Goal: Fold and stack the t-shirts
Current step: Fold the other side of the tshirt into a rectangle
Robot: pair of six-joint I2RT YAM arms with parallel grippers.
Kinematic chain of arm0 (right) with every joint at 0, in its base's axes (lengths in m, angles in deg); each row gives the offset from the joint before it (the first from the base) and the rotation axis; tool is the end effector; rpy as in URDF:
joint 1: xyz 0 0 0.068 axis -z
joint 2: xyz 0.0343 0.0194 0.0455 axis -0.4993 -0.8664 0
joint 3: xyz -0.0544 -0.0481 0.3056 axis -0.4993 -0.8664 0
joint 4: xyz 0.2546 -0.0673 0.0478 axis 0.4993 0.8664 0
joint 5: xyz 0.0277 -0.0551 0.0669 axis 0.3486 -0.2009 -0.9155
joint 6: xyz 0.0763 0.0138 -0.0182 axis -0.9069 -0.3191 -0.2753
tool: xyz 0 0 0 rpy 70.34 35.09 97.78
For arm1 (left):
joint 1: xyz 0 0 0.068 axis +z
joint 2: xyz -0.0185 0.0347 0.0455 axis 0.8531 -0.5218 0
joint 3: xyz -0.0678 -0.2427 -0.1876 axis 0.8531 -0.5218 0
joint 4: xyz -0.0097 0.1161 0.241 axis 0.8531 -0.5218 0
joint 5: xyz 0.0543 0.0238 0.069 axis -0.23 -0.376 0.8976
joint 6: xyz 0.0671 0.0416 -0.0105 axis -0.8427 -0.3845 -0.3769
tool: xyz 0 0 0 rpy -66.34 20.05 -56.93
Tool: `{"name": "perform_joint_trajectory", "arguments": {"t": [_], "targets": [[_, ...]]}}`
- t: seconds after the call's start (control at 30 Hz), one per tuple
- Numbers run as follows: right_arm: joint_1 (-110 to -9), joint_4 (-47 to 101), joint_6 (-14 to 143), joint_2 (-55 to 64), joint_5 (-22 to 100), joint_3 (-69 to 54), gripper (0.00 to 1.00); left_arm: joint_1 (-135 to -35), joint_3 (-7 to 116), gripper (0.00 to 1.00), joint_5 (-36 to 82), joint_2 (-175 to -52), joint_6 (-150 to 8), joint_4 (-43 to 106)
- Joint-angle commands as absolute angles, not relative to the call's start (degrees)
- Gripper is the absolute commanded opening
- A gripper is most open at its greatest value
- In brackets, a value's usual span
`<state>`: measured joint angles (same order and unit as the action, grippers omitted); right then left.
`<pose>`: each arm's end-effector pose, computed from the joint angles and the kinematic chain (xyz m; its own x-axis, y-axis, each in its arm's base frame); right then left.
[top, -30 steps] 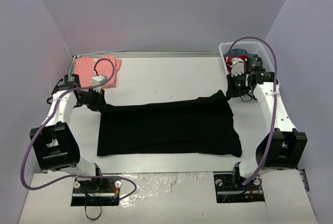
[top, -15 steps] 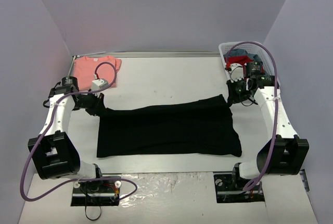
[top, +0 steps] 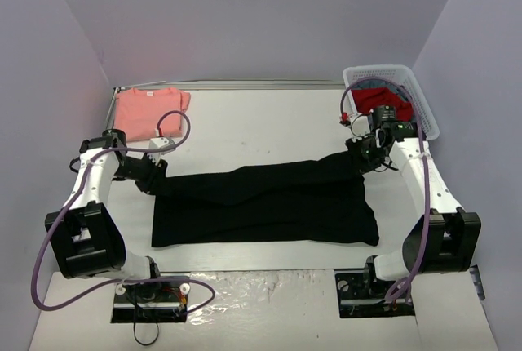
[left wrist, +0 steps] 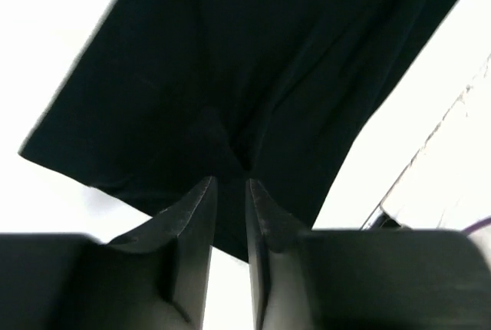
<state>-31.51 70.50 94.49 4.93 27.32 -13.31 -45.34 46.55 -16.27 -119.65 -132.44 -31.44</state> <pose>0.3077 0.0313 0.3124 -0.6666 -0.3933 -0.6332 -0.5248 0.8509 0.0241 0.2637 0.0100 0.2792 -0.6220 0.3849 -0.6819 0.7229 0.6168 -0.3113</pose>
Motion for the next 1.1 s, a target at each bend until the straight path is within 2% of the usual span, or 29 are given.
{"name": "perform_joint_trajectory", "arguments": {"t": [0.0,0.07,0.27,0.5,1.07], "targets": [[-32.1,75.3,96.6,2.3,28.7,-12.9,0.12,-44.9,46.1,0.28,-17.3,-120.0,-138.3,-36.3],[-32.1,76.1,97.4,0.8,29.2,-12.9,0.20,-44.9,46.1,0.41,-17.6,-120.2,-141.0,-38.7],[-32.4,78.3,99.0,-0.5,30.5,-12.3,0.31,-44.8,45.7,0.44,-17.3,-120.3,-141.8,-39.7],[-32.9,77.7,100.8,-3.3,26.8,-8.8,0.32,-44.8,45.7,0.44,-18.3,-122.1,-135.8,-33.0],[-37.1,75.7,106.1,-28.2,14.8,5.1,0.33,-44.8,48.6,0.44,-17.9,-129.0,-123.6,-23.5]]}}
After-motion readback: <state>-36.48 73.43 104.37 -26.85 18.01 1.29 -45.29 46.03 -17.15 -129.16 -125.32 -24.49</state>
